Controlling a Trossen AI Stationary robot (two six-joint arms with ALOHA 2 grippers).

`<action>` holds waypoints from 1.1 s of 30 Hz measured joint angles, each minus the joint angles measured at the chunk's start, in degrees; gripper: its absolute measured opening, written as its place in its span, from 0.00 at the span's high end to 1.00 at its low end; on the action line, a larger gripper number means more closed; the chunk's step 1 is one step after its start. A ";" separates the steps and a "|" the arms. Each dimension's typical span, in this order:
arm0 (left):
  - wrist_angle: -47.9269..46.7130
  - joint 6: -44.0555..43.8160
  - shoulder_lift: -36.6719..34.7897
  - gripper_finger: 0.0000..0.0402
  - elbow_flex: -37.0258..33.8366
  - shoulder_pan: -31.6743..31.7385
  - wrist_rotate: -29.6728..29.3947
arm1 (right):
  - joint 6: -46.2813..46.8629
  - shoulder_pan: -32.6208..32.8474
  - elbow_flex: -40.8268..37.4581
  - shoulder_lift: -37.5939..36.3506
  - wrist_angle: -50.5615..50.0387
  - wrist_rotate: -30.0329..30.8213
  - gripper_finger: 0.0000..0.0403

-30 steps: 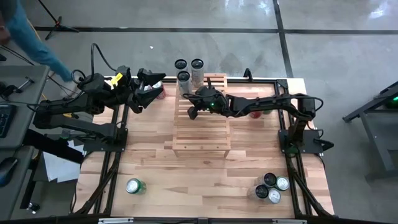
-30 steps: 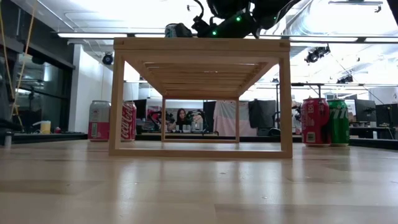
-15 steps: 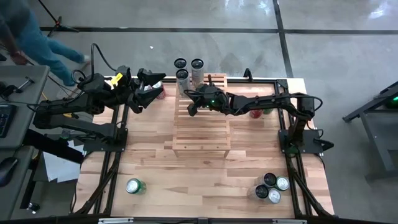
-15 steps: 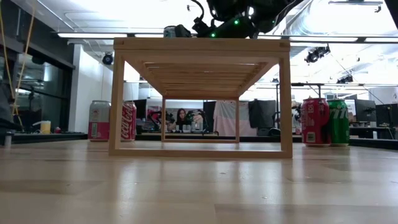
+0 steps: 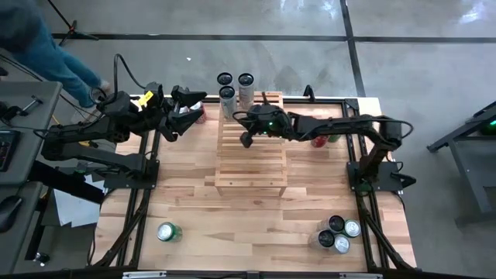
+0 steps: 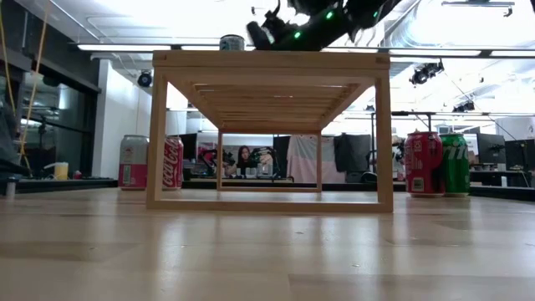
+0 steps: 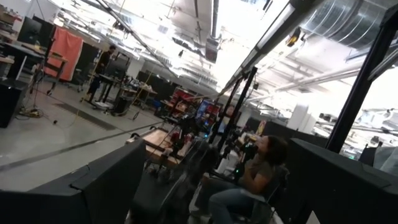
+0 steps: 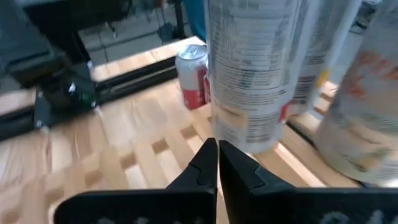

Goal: Place canned beverage on shelf
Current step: Put the white pink soda can on the shelf aligned with the other white pink soda can

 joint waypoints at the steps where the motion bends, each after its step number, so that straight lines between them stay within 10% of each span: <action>1: -0.78 0.13 -0.28 0.05 -0.01 0.00 0.10 | -0.73 0.00 0.00 -1.48 -2.55 0.04 1.00; 11: -14.17 4.06 -1.96 0.05 -0.16 0.00 1.30 | -4.16 0.02 -0.01 -18.43 -23.54 -3.51 1.00; 23: 15.67 -8.26 -2.86 0.05 -24.19 -0.04 2.89 | 0.52 3.27 -0.01 -33.51 -39.08 -5.58 1.00; 33: 4.10 -10.10 -3.38 0.05 -25.71 -0.02 -3.16 | 2.20 7.60 -0.01 -36.59 -40.76 -4.51 1.00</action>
